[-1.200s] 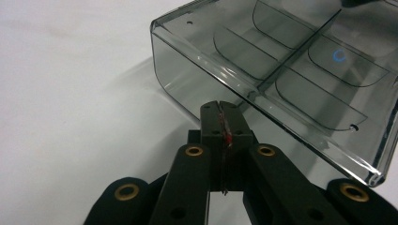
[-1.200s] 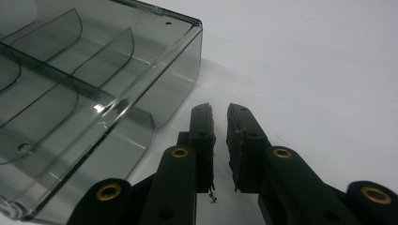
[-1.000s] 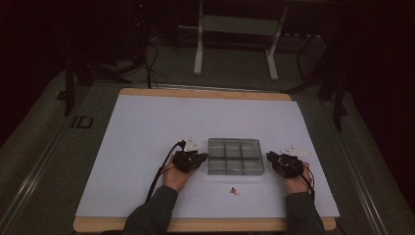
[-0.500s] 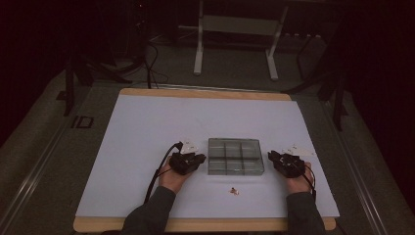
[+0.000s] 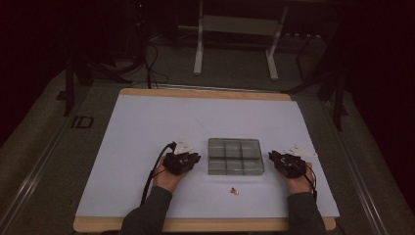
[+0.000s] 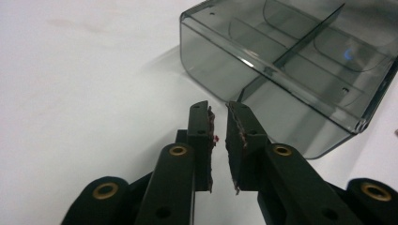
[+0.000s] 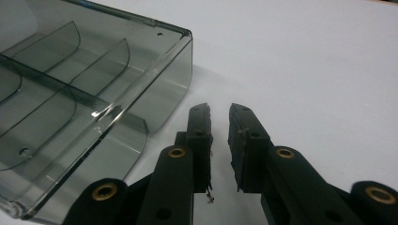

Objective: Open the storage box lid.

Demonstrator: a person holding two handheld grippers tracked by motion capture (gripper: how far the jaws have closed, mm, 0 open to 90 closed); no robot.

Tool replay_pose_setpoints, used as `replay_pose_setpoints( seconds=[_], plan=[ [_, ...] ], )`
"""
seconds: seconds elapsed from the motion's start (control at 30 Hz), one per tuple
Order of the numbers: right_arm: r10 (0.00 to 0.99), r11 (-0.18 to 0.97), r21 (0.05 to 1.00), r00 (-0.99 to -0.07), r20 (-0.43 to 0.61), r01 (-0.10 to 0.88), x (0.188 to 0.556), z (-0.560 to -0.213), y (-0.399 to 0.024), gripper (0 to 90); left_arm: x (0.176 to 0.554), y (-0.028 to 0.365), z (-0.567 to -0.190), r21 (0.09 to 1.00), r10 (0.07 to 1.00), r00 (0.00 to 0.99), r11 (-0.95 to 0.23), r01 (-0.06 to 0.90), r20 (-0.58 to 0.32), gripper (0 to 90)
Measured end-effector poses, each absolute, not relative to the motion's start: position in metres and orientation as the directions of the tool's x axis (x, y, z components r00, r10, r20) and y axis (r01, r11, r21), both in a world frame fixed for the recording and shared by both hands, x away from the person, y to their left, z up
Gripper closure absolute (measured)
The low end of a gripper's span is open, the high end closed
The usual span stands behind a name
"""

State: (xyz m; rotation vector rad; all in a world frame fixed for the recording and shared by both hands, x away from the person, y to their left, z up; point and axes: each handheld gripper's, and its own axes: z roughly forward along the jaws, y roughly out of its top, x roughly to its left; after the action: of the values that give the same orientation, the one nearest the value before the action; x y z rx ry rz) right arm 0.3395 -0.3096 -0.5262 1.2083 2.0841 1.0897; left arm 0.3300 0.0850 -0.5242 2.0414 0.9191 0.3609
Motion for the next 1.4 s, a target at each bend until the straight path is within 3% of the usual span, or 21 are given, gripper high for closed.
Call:
replay_pose_setpoints(
  seconds=[0.33,0.8,1.07,1.4],
  plan=[
    [0.847,0.318,0.835,-0.531,-0.037,0.449,0.336,-0.523,-0.306,78.1,0.325,0.089,-0.525,0.795,0.723,0.688,-0.384,0.47,-0.058,72.2],
    [0.85,0.255,0.847,-0.526,0.034,0.467,0.331,-0.511,-0.308,73.6,0.318,0.099,-0.521,0.806,0.74,0.67,-0.361,0.469,-0.058,65.4],
    [0.841,0.234,0.859,-0.538,0.056,0.455,0.324,-0.503,-0.306,74.9,0.316,0.102,-0.521,0.807,0.744,0.666,-0.357,0.47,-0.058,64.5],
    [0.817,0.235,0.863,-0.571,0.074,0.448,0.318,-0.498,-0.3,85.3,0.317,0.106,-0.523,0.806,0.756,0.653,-0.359,0.47,-0.044,64.6]
  ],
)
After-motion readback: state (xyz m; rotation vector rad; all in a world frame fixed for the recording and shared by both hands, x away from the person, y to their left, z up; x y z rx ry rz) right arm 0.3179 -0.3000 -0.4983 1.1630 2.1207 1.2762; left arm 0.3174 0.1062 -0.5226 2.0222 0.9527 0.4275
